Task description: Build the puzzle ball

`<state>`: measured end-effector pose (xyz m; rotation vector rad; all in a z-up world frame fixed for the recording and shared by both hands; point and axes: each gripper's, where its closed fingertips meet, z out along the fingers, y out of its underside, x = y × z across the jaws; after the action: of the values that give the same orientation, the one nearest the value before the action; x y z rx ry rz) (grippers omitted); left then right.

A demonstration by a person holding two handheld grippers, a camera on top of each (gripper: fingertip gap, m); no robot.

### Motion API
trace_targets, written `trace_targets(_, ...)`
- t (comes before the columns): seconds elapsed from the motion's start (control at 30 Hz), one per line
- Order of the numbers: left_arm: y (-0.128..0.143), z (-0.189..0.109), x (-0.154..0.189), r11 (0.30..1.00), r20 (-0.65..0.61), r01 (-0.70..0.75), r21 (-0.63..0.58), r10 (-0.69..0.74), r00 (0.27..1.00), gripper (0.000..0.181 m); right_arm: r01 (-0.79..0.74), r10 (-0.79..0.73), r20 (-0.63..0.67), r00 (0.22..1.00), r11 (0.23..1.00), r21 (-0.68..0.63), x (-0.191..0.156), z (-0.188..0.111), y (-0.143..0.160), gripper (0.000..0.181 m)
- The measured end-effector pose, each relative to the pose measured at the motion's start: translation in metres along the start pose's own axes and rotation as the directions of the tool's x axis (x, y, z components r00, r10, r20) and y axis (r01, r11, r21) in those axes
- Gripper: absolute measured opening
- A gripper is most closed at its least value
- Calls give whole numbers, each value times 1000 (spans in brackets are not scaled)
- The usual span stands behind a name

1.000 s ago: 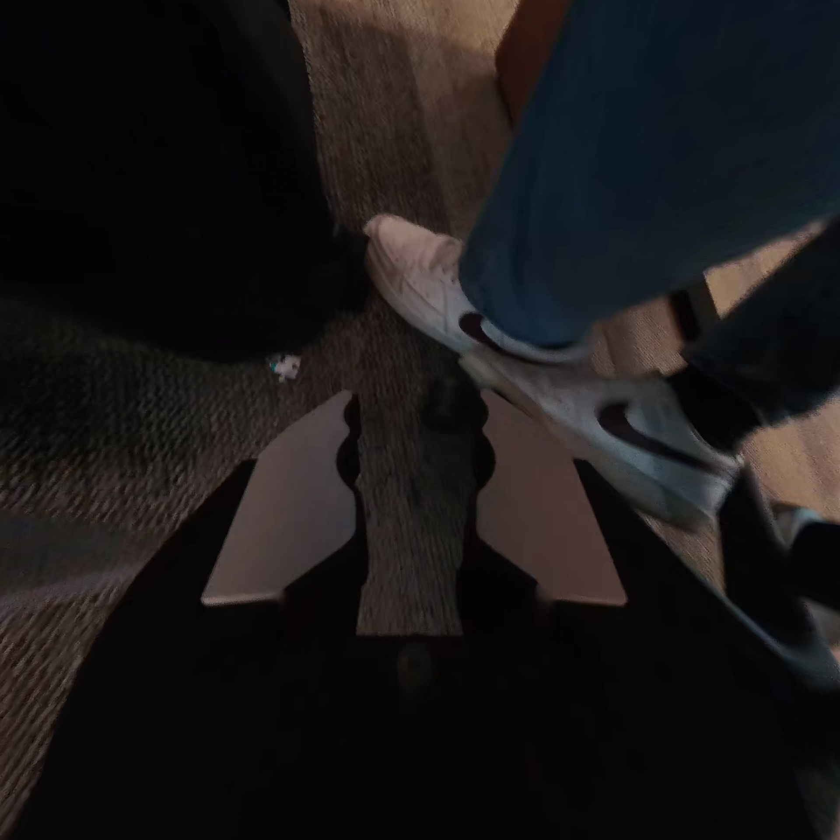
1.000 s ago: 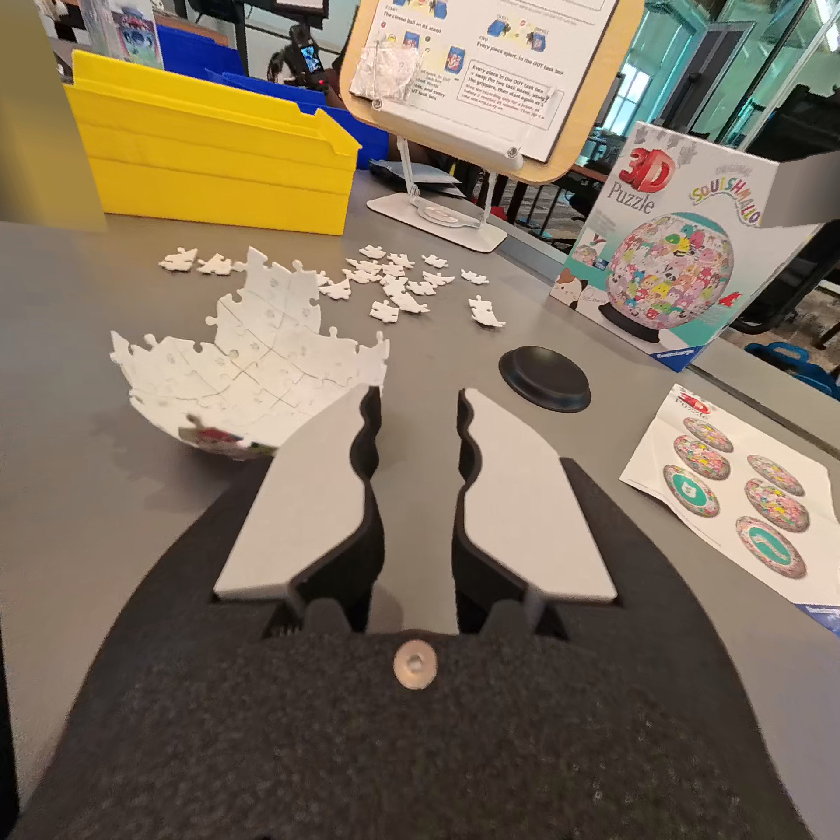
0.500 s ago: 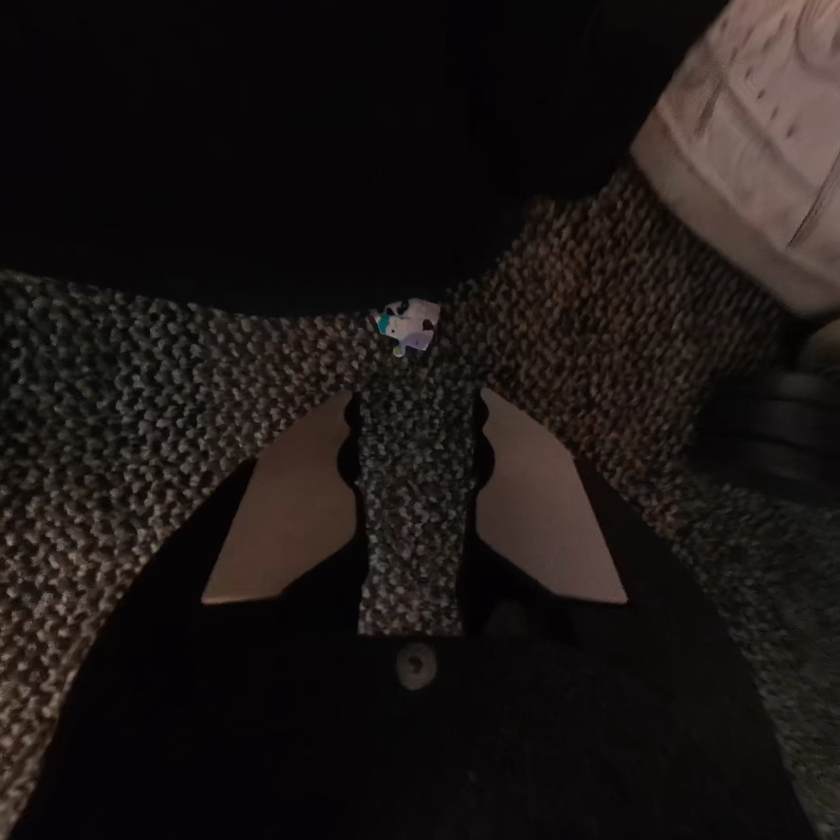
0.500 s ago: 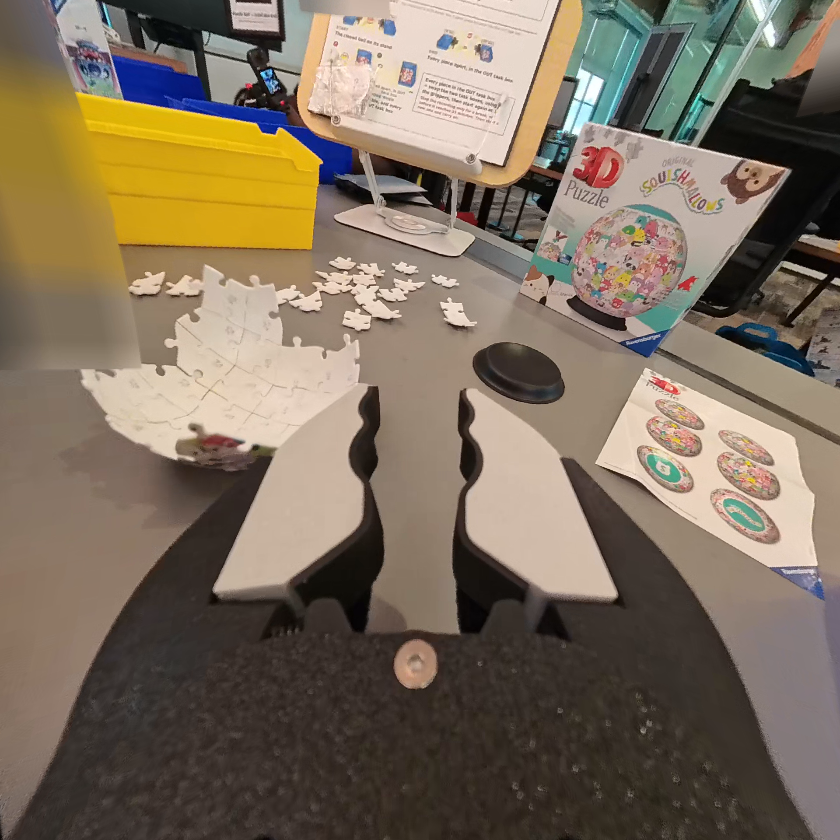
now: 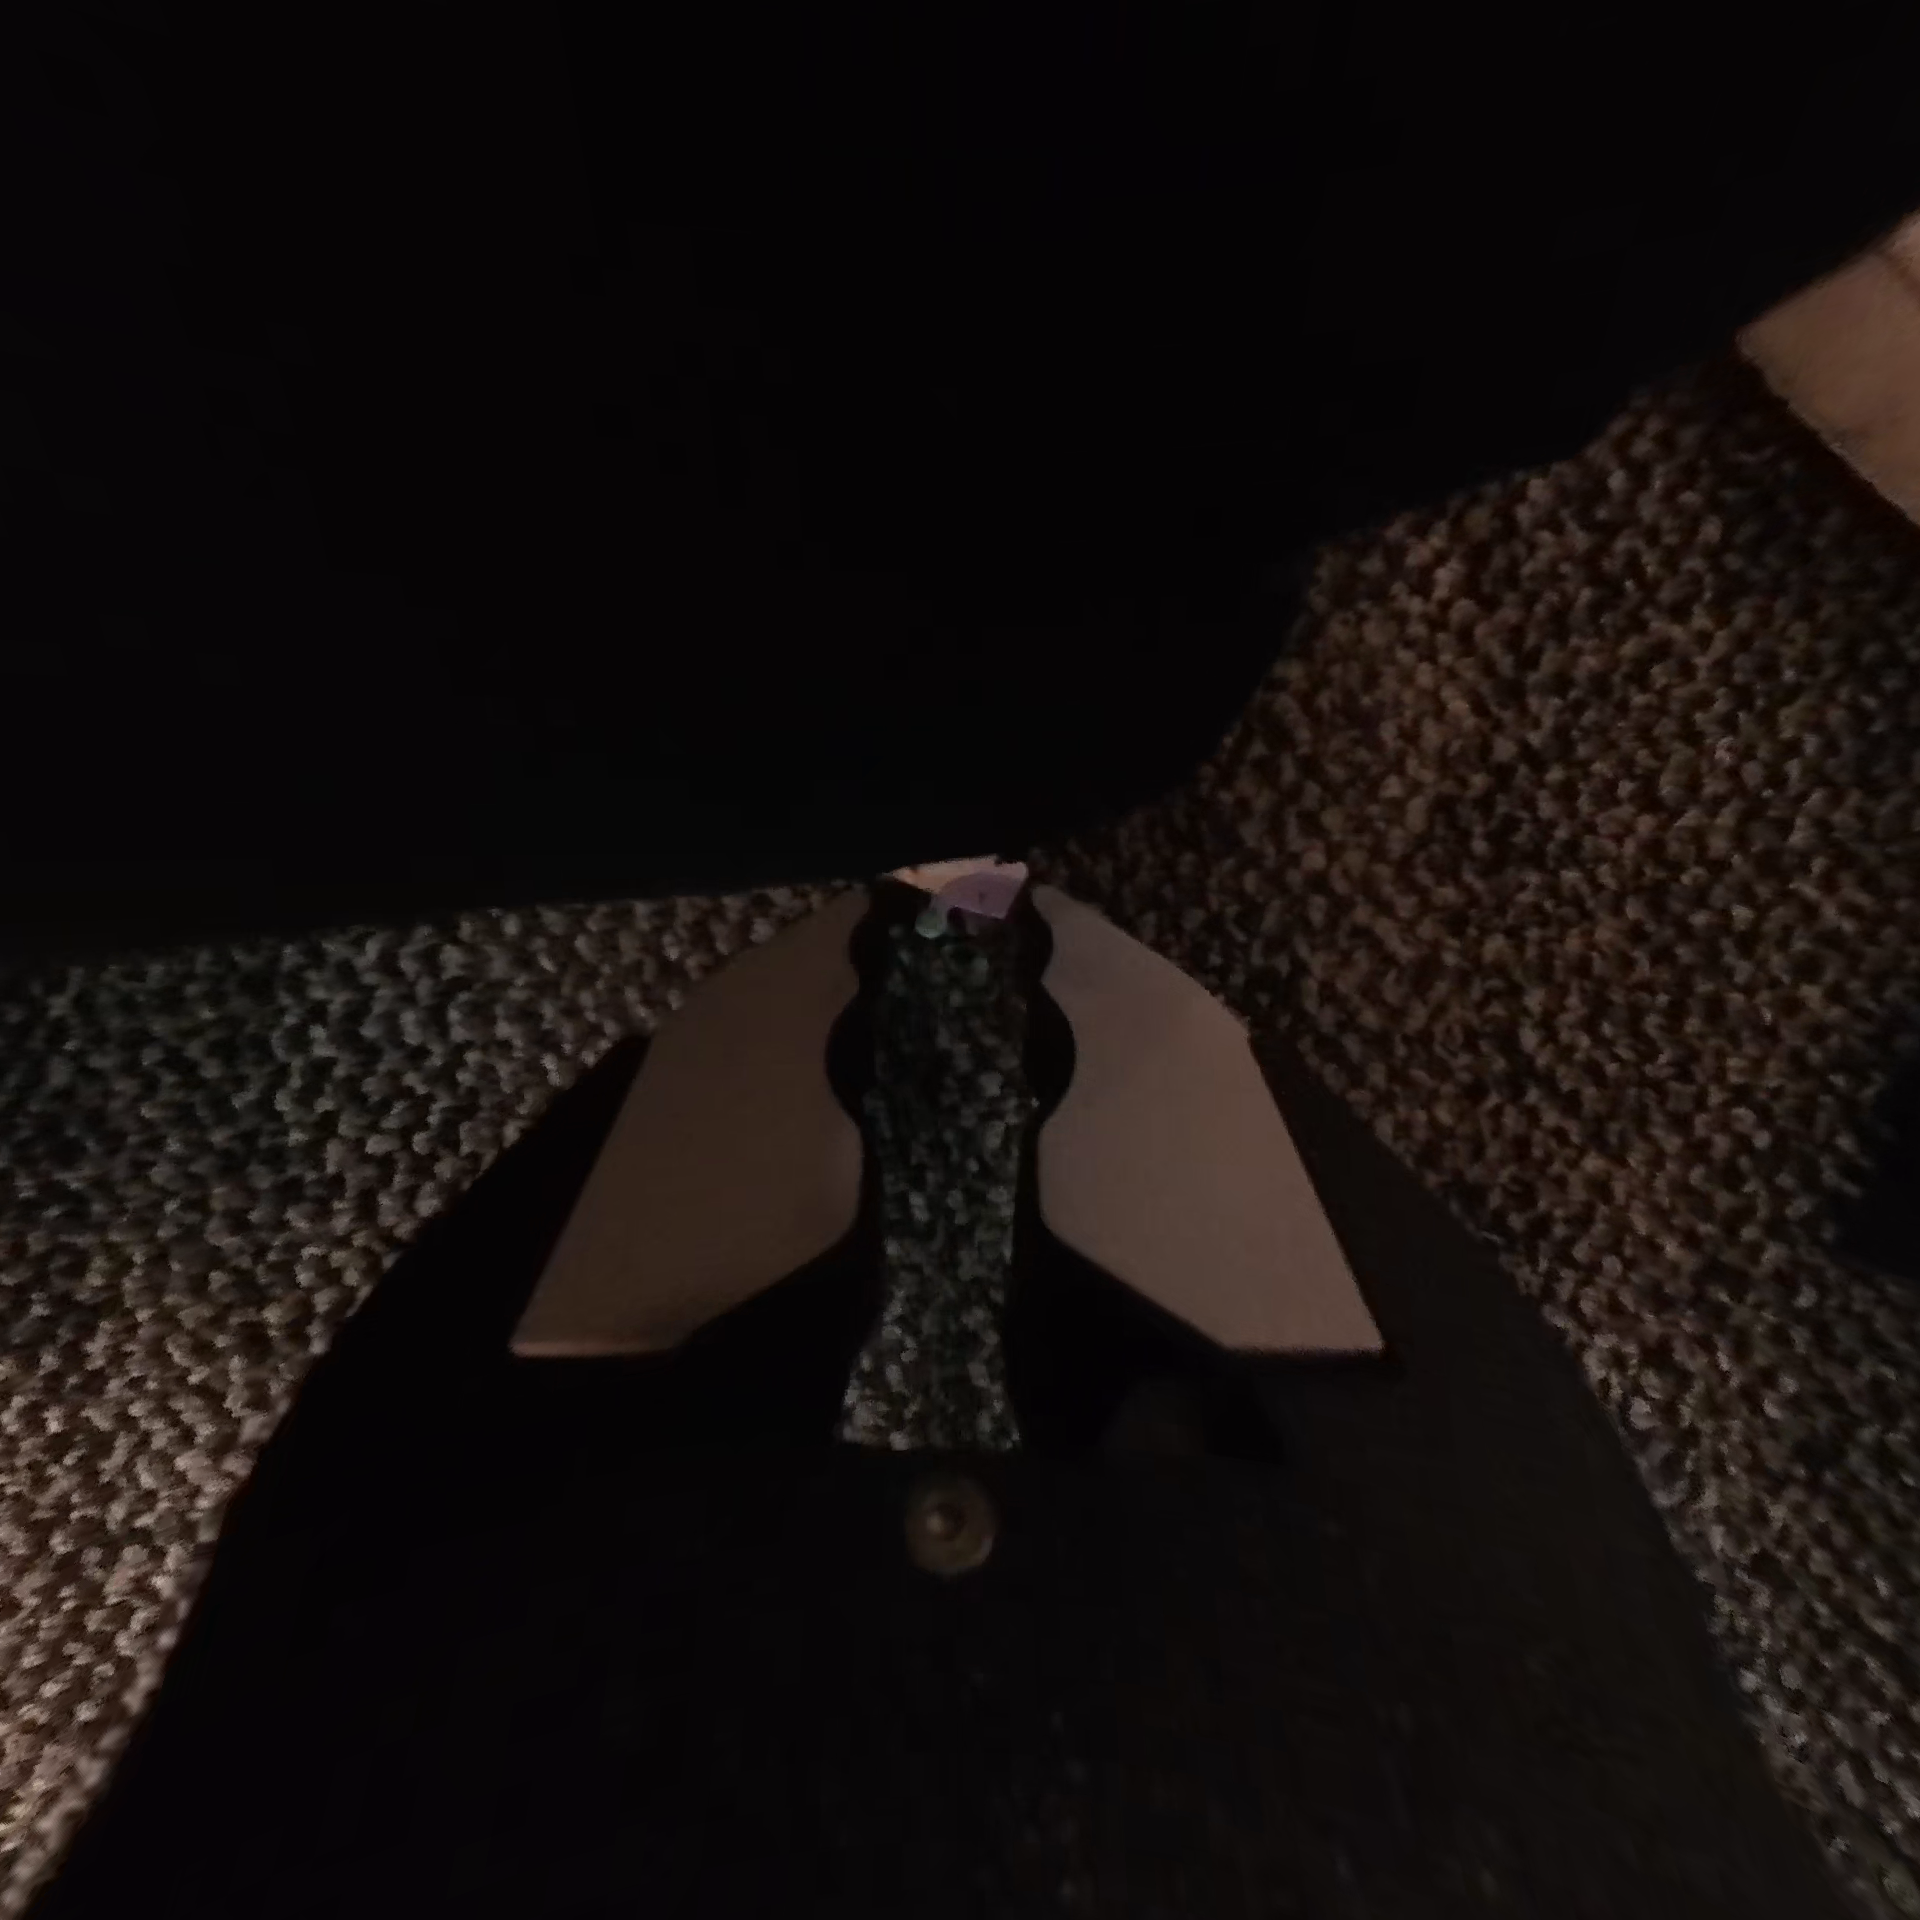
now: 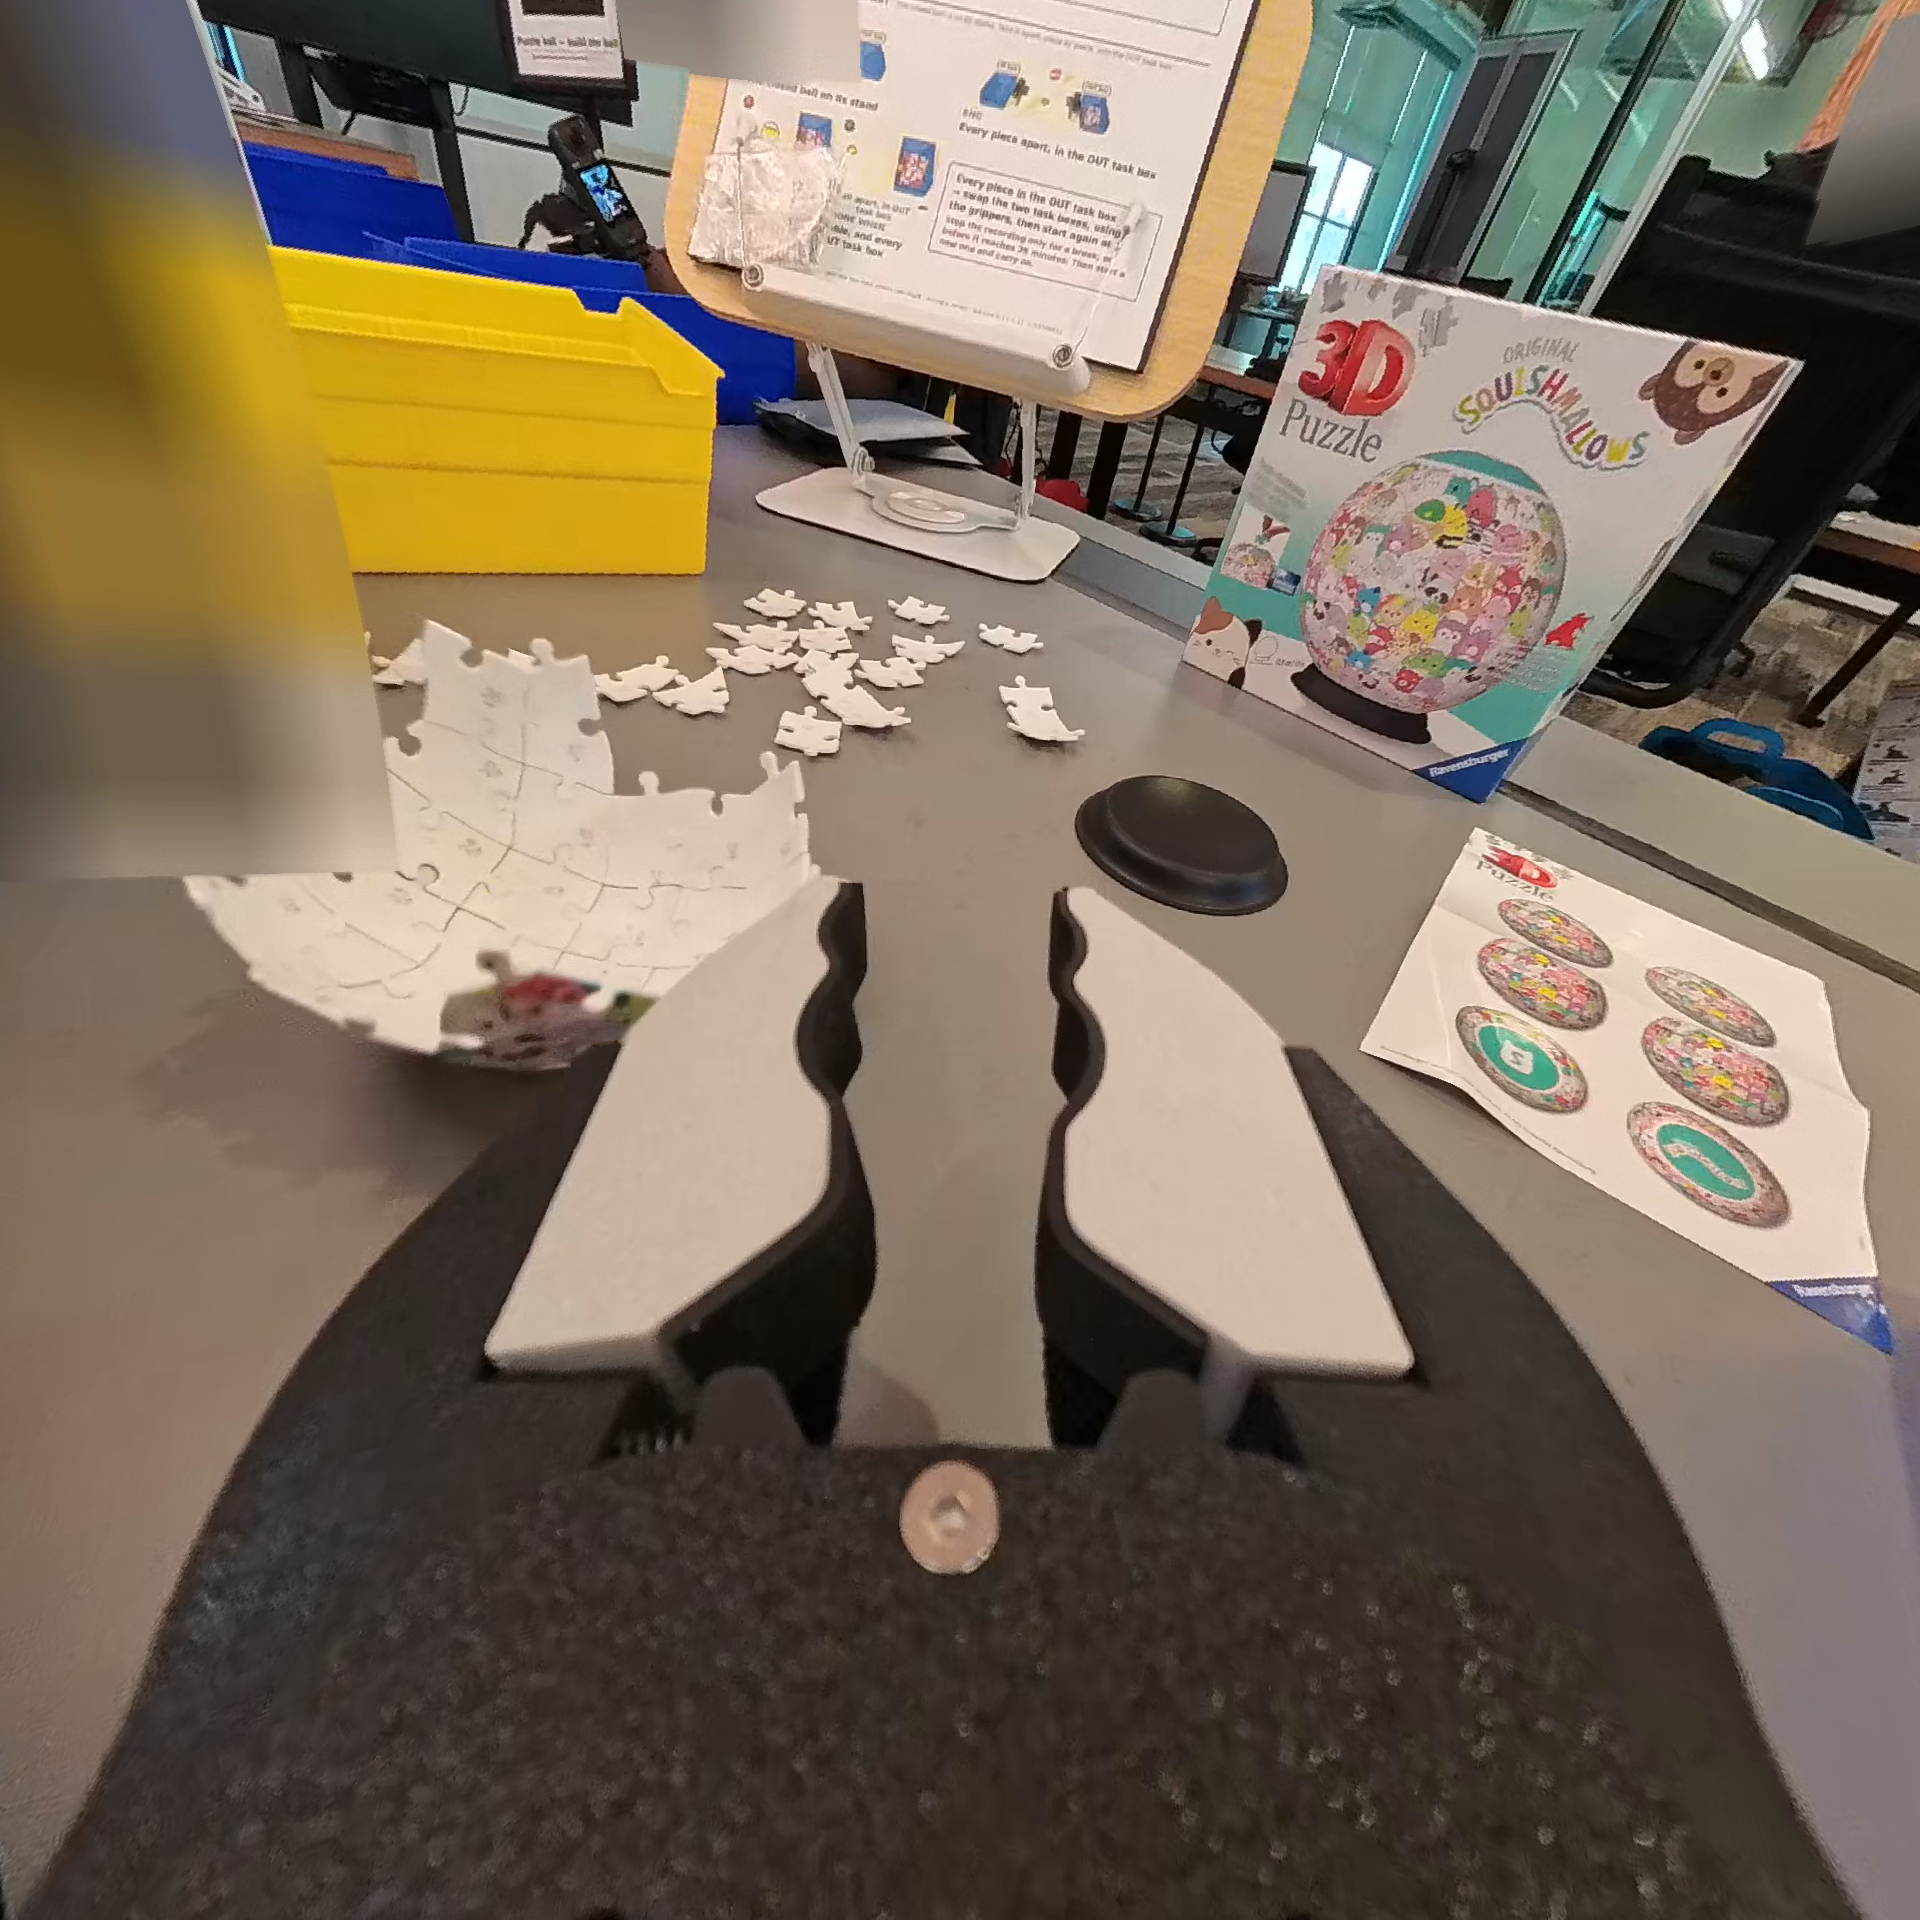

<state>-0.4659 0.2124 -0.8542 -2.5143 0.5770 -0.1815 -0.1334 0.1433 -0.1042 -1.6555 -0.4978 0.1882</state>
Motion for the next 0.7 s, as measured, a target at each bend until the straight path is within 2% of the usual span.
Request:
trace_targets(0.2, 14, -17, 4, 990, -113, 134, -53, -139, 984, 16, 10, -10, 12, 1000, 1000, -2, -2, 0, 0, 33)
trace_targets(0.33, 36, -54, 17, 988, -162, 149, -46, -154, 975, 15, 13, -14, 16, 1000, 1000, 15, -4, -1, -2, 33)
trace_targets(0.43, 57, -104, 40, 987, -238, 148, -63, -159, 958, 15, 23, -23, 20, 1000, 999, 23, -5, -2, -3, 32)
trace_targets(0.57, 91, -192, 71, 986, -322, 146, -82, -165, 932, 15, 50, -50, 15, 999, 998, 33, -8, -3, -6, 32)
trace_targets(0.7, 125, -273, 88, 978, -373, 162, -135, -201, 906, 15, 63, -64, 19, 998, 997, 50, -10, -5, -9, 32)
